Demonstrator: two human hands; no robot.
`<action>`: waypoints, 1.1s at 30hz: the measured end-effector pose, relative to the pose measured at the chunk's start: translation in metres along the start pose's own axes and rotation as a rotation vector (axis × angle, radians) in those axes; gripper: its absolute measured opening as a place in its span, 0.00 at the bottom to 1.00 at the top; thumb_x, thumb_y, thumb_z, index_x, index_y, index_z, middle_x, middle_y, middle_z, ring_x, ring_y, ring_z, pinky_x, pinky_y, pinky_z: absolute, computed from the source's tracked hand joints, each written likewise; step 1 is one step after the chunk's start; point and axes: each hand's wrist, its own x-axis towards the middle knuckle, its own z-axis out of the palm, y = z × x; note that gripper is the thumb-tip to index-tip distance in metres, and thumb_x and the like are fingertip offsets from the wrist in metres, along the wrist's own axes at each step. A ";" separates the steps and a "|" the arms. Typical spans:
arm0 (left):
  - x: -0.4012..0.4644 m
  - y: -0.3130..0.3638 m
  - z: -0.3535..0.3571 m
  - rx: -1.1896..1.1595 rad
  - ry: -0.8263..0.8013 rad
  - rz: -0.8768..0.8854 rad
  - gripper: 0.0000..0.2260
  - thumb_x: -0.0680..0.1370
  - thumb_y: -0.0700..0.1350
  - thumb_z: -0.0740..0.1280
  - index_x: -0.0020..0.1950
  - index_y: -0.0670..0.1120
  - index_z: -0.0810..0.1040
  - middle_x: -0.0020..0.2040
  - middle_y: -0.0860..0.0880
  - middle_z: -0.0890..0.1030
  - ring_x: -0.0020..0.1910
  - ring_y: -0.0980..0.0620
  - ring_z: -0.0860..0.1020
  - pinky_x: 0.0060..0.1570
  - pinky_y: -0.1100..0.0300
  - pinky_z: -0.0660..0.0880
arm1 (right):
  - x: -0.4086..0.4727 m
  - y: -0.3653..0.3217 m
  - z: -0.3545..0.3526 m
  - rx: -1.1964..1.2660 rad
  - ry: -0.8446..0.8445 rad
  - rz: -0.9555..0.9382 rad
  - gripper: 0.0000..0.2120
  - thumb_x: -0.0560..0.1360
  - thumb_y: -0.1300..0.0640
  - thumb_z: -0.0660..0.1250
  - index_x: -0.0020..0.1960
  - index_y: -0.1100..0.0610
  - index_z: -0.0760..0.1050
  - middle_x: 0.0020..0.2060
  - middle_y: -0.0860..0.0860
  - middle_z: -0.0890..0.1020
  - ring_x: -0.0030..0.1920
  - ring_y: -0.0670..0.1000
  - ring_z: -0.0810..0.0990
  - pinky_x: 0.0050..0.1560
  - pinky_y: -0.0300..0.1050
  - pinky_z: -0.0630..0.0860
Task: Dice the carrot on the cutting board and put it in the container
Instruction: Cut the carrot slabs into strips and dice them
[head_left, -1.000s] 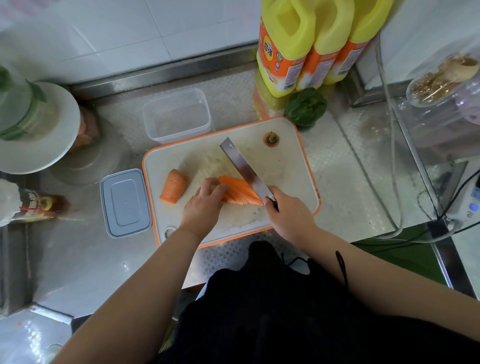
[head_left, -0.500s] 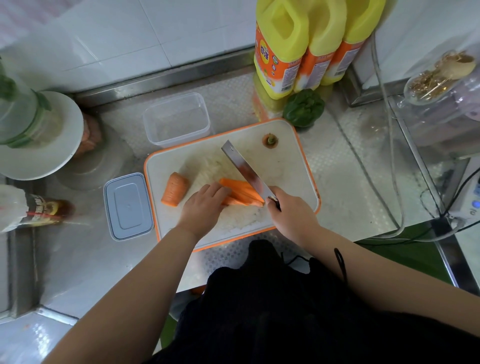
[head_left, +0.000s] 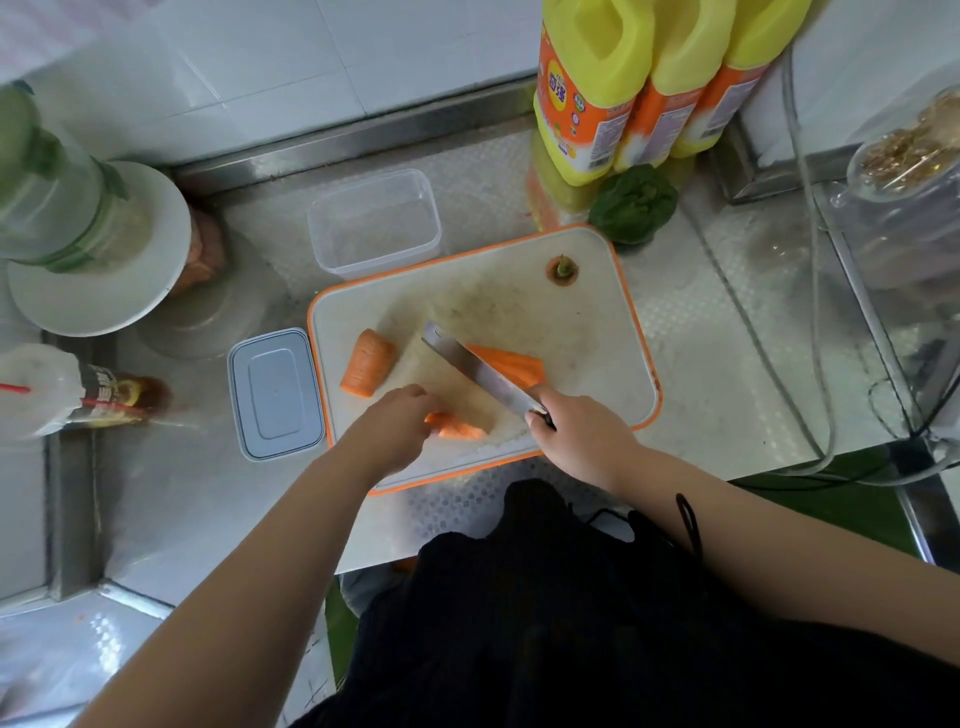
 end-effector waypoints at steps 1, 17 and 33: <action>0.000 -0.001 -0.001 -0.044 0.003 -0.010 0.15 0.80 0.39 0.64 0.65 0.49 0.78 0.59 0.48 0.76 0.58 0.46 0.74 0.54 0.58 0.70 | 0.001 -0.002 0.002 -0.011 -0.032 0.010 0.11 0.80 0.54 0.57 0.39 0.47 0.63 0.27 0.46 0.67 0.31 0.52 0.68 0.34 0.46 0.63; -0.027 0.008 0.022 -0.131 0.380 -0.027 0.15 0.70 0.40 0.77 0.57 0.46 0.83 0.55 0.47 0.79 0.50 0.44 0.81 0.42 0.55 0.77 | 0.011 -0.005 0.009 -0.067 -0.166 0.063 0.17 0.80 0.55 0.57 0.34 0.49 0.56 0.29 0.48 0.67 0.29 0.47 0.66 0.29 0.42 0.58; -0.016 -0.006 0.027 -0.172 0.395 0.059 0.13 0.75 0.39 0.72 0.59 0.47 0.83 0.56 0.48 0.79 0.55 0.46 0.76 0.47 0.57 0.72 | 0.011 -0.004 0.011 -0.073 -0.156 0.062 0.14 0.80 0.54 0.57 0.36 0.52 0.60 0.29 0.49 0.68 0.30 0.49 0.67 0.34 0.45 0.64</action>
